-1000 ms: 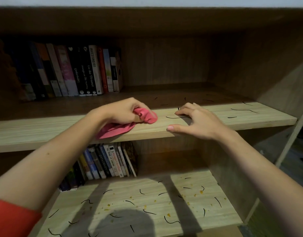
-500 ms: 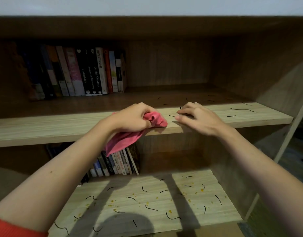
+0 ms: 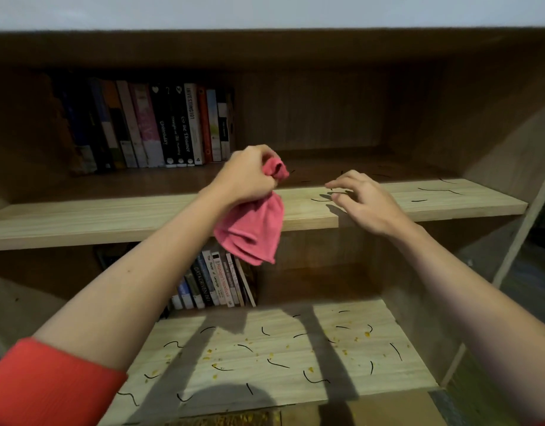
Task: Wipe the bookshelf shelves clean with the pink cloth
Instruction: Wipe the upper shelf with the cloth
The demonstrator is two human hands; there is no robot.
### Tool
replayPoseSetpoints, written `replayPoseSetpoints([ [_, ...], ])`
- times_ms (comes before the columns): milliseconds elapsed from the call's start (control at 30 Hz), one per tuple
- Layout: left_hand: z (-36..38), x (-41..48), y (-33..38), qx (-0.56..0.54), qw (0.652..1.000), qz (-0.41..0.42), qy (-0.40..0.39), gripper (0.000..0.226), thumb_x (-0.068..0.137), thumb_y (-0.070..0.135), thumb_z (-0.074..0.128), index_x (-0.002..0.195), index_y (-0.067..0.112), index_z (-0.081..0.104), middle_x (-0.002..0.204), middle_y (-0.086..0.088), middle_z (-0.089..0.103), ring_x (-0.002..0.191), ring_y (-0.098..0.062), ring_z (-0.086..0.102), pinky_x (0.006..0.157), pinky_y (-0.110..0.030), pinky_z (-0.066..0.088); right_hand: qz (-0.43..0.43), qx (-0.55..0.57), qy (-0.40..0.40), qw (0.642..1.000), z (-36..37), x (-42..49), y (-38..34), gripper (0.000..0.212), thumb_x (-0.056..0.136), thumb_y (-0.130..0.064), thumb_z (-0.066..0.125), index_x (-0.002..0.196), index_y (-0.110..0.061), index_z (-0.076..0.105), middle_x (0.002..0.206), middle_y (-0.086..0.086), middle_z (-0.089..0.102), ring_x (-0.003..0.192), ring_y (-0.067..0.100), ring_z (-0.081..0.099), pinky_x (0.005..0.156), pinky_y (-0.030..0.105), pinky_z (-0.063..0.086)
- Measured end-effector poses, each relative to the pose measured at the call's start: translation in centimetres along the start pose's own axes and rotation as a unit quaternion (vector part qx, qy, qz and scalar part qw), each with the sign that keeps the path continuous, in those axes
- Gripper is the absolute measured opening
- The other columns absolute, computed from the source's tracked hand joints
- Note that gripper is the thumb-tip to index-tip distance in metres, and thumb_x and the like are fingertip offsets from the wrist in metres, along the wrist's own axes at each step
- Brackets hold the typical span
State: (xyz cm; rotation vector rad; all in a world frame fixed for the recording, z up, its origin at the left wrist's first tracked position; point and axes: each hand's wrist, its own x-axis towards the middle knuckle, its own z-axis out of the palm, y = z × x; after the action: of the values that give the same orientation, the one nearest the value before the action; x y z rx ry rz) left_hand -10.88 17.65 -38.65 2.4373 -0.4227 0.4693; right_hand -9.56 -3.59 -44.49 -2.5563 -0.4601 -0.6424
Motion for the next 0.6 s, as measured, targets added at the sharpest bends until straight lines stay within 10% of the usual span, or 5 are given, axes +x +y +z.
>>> replayPoseSetpoints([
  [133, 1.8, 1.6, 0.1, 0.022, 0.992, -0.090, -0.080, 0.059, 0.076, 0.040, 0.074, 0.120, 0.012, 0.045, 0.110, -0.001, 0.050, 0.095, -0.016, 0.050, 0.076, -0.028, 0.040, -0.003, 0.003, 0.011, 1.000, 0.0, -0.2, -0.1, 0.029, 0.096, -0.027, 0.045, 0.116, -0.015, 0.062, 0.120, 0.000, 0.054, 0.112, 0.010, 0.044, 0.085, 0.026, 0.034],
  [267, 0.8, 0.7, -1.7, -0.063, 0.990, -0.088, -0.092, 0.045, 0.078, 0.050, 0.067, 0.105, 0.015, 0.060, 0.108, 0.001, 0.058, 0.095, -0.013, 0.055, 0.077, -0.025, 0.044, 0.000, 0.021, 0.023, 1.000, 0.0, -0.2, -0.2, 0.027, 0.096, -0.027, 0.048, 0.113, -0.015, 0.064, 0.115, -0.001, 0.056, 0.108, 0.011, 0.047, 0.083, 0.024, 0.034],
  [600, 3.4, -0.2, -2.1, -0.227, 0.971, -0.081, 0.012, 0.026, 0.100, 0.013, 0.037, 0.114, 0.007, 0.057, 0.097, -0.006, 0.062, 0.075, -0.010, 0.057, 0.061, -0.014, 0.045, 0.059, 0.060, -0.031, 0.996, 2.1, 0.7, -8.1, 0.049, 0.091, -0.059, 0.037, 0.126, -0.031, 0.056, 0.115, 0.006, 0.039, 0.116, 0.024, 0.039, 0.099, 0.041, 0.037],
])
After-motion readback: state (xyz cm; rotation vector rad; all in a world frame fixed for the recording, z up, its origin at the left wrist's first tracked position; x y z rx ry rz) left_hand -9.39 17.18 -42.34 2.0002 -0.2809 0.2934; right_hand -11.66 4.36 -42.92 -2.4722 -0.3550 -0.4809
